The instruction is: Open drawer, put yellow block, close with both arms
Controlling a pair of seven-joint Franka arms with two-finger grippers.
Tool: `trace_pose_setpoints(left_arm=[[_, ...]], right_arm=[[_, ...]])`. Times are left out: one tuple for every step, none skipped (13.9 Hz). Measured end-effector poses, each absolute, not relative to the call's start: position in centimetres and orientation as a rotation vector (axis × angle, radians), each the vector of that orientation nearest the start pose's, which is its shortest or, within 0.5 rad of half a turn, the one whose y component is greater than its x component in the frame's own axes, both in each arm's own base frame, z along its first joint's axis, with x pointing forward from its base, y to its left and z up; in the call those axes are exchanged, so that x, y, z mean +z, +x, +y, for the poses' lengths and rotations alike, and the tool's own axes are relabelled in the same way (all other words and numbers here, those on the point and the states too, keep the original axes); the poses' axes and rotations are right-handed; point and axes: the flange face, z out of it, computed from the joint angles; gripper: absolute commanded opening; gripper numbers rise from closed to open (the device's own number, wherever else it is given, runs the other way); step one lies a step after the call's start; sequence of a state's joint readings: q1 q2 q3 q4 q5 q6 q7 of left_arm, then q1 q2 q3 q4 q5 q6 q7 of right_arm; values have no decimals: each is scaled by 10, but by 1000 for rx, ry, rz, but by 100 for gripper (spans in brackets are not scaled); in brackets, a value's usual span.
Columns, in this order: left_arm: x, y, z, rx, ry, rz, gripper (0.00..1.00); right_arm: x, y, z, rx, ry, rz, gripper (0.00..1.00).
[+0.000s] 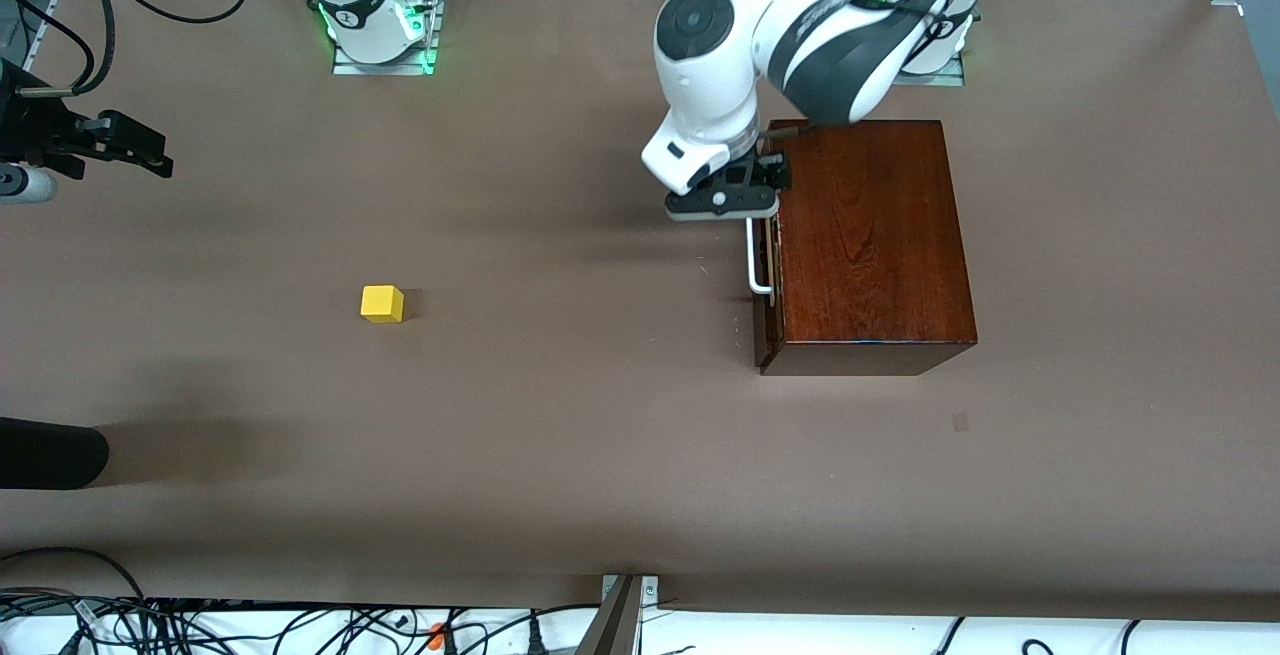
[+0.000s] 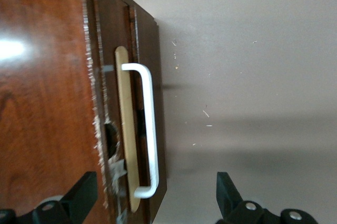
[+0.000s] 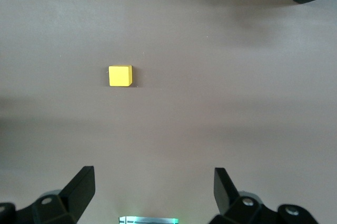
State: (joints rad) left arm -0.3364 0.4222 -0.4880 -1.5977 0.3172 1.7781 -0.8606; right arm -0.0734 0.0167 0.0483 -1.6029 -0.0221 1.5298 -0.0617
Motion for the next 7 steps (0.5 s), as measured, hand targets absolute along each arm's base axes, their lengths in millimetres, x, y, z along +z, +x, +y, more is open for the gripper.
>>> trace_pose_setpoints(left_arm=[[385, 486, -431, 77, -2932, 67, 100], [375, 487, -433, 86, -2931, 74, 100], [366, 489, -433, 87, -2922, 85, 100], [358, 490, -433, 89, -2912, 94, 100], [351, 491, -434, 101, -2907, 98, 100], [345, 491, -434, 114, -2903, 101, 100], [339, 491, -434, 127, -2899, 102, 100]], right_arm=[[597, 553, -17, 143, -3155, -58, 100], [597, 553, -17, 143, -3155, -58, 100], [597, 553, -17, 143, -3155, -58, 100], [597, 553, -17, 143, -3155, -58, 100], [597, 553, -17, 143, -3155, -58, 100], [597, 553, -17, 143, -3155, -58, 100], [597, 553, -17, 143, -3155, -58, 100]])
